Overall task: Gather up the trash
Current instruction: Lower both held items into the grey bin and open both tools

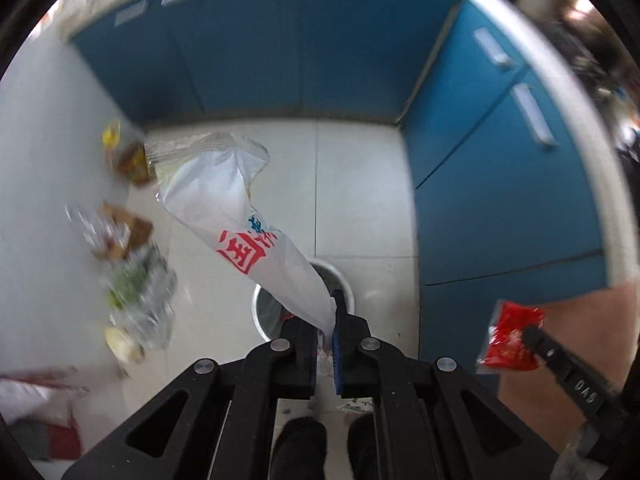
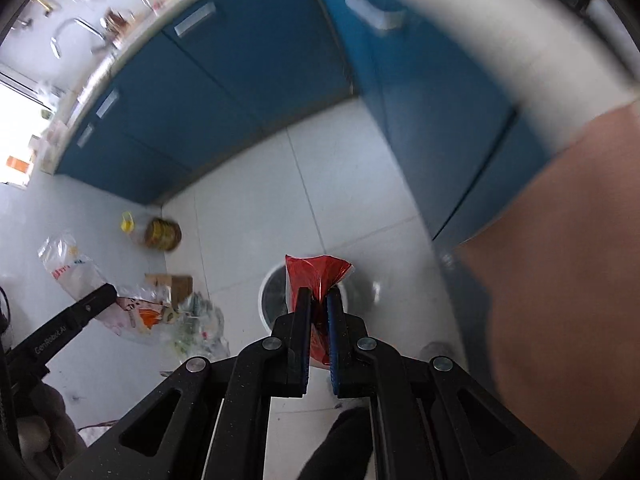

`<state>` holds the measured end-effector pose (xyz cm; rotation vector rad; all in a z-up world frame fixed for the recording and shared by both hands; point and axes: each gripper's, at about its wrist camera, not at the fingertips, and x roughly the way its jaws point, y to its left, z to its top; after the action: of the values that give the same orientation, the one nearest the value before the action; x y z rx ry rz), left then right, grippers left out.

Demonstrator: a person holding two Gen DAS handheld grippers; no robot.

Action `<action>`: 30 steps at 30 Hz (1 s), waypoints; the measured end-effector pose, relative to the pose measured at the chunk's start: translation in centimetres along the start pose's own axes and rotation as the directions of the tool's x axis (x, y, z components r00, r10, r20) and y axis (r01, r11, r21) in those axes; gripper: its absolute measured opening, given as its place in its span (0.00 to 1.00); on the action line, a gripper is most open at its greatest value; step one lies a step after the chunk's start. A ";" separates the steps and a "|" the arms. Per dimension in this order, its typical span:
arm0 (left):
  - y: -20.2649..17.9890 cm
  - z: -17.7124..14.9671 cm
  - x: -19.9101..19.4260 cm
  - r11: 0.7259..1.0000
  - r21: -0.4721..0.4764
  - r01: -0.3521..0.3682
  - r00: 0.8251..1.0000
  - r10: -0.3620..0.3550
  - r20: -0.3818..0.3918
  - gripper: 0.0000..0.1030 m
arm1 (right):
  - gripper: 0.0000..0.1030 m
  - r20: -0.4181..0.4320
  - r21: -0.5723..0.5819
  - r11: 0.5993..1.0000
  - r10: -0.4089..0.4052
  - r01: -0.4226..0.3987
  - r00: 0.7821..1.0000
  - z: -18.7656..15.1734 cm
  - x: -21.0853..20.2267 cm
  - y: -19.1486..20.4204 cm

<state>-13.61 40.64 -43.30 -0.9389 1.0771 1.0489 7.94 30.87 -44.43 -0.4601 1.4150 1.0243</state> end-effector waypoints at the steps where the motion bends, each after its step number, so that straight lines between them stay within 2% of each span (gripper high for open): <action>1: 0.8 -0.3 2.0 1.000 -0.021 0.001 1.000 -0.001 -0.011 0.03 | 0.07 -0.022 0.006 1.000 0.004 -0.004 1.000 -0.3 2.7 0.1; 6: 5.9 -1.7 15.3 0.994 -0.110 -0.015 0.998 0.007 -0.066 0.03 | 0.07 -0.119 0.031 0.999 0.025 -0.022 0.993 -2.6 18.0 -0.8; 9: 8.9 -2.9 23.6 0.982 -0.187 0.011 0.992 -0.034 -0.122 0.03 | 0.07 -0.174 0.035 0.999 0.039 -0.033 0.984 -4.1 26.9 -1.5; 11: 10.4 -3.7 27.9 0.976 -0.216 0.013 0.986 -0.048 -0.157 0.03 | 0.07 -0.211 0.030 0.999 0.041 -0.035 0.977 -5.5 33.2 -1.8; 14: 12.1 -5.1 33.6 0.975 -0.223 -0.012 0.977 -0.037 -0.212 0.04 | 0.07 -0.243 0.003 0.999 0.033 -0.033 0.969 -6.9 39.6 -2.1; 18: 13.0 -6.1 37.3 0.972 -0.236 0.007 0.956 -0.076 -0.284 0.07 | 0.08 -0.290 -0.047 0.998 0.022 -0.037 0.957 -8.4 44.9 -1.8; 20: 12.7 -6.6 37.7 0.981 -0.194 -0.020 0.950 -0.042 -0.311 0.10 | 0.11 -0.326 -0.070 0.997 0.009 -0.033 0.945 -9.0 46.7 -1.6; 21: 12.2 -6.6 37.5 0.984 -0.174 -0.033 0.949 -0.024 -0.314 0.17 | 0.14 -0.332 -0.075 0.996 0.013 -0.040 0.943 -9.1 47.1 -1.6; 22: 12.1 -6.8 37.1 0.987 -0.151 -0.049 0.952 0.000 -0.307 0.49 | 0.28 -0.335 -0.078 0.996 0.018 -0.046 0.942 -9.2 47.2 -1.6; 23: 12.2 -6.9 36.6 0.988 -0.146 -0.049 0.955 0.004 -0.298 0.91 | 0.44 -0.329 -0.083 0.996 0.013 -0.042 0.944 -9.2 47.0 -1.4; 24: 12.1 -6.9 36.6 0.988 -0.145 -0.049 0.957 0.005 -0.290 1.00 | 0.48 -0.317 -0.081 0.996 0.018 -0.045 0.948 -9.2 46.5 -1.4; 28: 13.1 -6.5 34.0 0.985 -0.158 -0.068 0.969 0.028 -0.245 1.00 | 0.49 -0.292 -0.098 0.995 0.000 -0.030 0.956 -8.5 44.3 -1.3; 30: 13.1 -6.3 32.7 0.984 -0.158 -0.085 0.975 0.050 -0.216 1.00 | 0.55 -0.273 -0.122 0.992 -0.025 -0.009 0.962 -8.1 42.5 -1.3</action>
<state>-23.21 44.14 -77.66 -1.1762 1.2172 1.1271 -2.30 36.75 -86.05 -0.7192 1.5981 1.0752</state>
